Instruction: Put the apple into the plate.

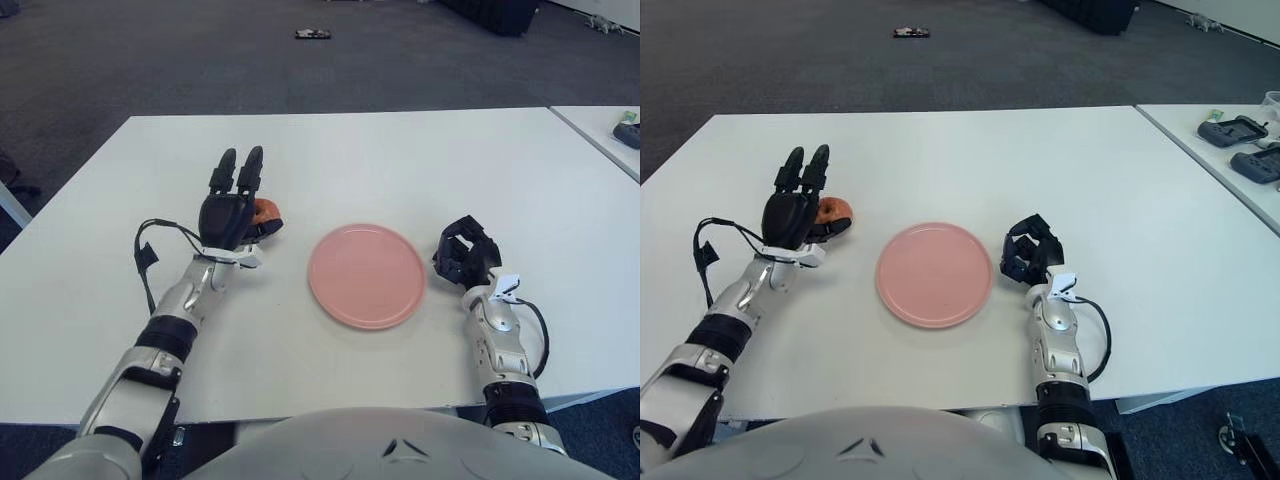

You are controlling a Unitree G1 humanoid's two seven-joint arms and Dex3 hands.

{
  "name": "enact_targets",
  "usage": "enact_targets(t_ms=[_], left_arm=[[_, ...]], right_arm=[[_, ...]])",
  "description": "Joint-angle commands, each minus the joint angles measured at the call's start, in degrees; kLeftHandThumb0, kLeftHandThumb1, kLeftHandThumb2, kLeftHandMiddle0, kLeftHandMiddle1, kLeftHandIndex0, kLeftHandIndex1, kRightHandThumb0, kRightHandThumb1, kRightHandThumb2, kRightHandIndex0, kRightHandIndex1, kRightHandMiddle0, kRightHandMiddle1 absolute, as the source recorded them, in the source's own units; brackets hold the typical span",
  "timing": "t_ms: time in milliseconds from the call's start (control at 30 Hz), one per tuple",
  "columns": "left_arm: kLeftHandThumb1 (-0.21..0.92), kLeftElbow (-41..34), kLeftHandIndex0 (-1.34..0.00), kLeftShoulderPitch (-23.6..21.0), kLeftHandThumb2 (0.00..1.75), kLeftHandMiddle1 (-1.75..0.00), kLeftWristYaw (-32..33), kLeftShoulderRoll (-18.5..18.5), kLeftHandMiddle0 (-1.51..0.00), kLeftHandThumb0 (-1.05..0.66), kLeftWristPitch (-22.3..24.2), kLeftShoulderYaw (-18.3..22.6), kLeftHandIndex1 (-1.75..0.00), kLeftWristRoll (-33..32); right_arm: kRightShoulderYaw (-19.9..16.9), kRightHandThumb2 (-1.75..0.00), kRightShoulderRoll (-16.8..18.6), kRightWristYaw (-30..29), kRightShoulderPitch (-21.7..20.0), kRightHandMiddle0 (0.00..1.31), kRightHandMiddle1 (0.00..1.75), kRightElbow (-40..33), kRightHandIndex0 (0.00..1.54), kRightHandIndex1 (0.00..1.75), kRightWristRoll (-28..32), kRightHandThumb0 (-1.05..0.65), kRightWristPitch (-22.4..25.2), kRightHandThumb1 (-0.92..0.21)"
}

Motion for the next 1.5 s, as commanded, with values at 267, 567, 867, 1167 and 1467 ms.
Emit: enact_targets(t_ms=[267, 567, 867, 1167, 1467], left_arm=[[0.62, 5.62, 0.0, -4.82, 0.65, 0.0, -10.59, 1.74, 0.0, -1.05, 1.95, -4.55, 0.0, -1.62], [0.6, 18.26, 0.0, -11.53, 0.64, 0.0, -10.9, -0.08, 0.0, -1.05, 1.31, -8.03, 0.0, -2.04], [0.59, 33.74, 0.0, -17.74, 0.65, 0.0, -13.19, -3.16, 0.0, -1.05, 0.88, -10.47, 0.0, -4.02], [0.58, 41.63, 0.0, -20.24, 0.73, 0.0, -21.5, -4.73, 0.0, -1.03, 3.23, -10.91, 0.0, -7.77], [0.61, 43.5, -0.01, -21.41, 0.8, -0.28, -31.2, -4.6, 0.0, -0.93, 6.58, -12.43, -0.47, -9.43]], right_arm=[[-0.33, -1.17, 0.4, -0.41, 1.95, 0.51, 1.75, 2.05, 0.72, 1.69, 0.24, -0.44, 2.76, -0.44], [-0.38, -1.17, 0.31, -0.24, 1.86, 0.51, 1.75, 2.29, 0.71, 1.69, 0.36, -0.44, 2.2, -0.44], [-0.39, -1.16, 0.34, -0.6, 1.48, 0.5, 1.75, 2.26, 0.71, 1.68, 0.19, -0.44, 2.99, -0.45], [-0.33, -1.16, 0.41, -0.64, 1.43, 0.51, 1.75, 1.82, 0.71, 1.68, 0.35, -0.44, 3.46, -0.45], [-0.45, -1.16, 0.44, -0.33, 1.85, 0.5, 1.75, 1.23, 0.7, 1.7, 0.66, -0.44, 3.15, -0.45]])
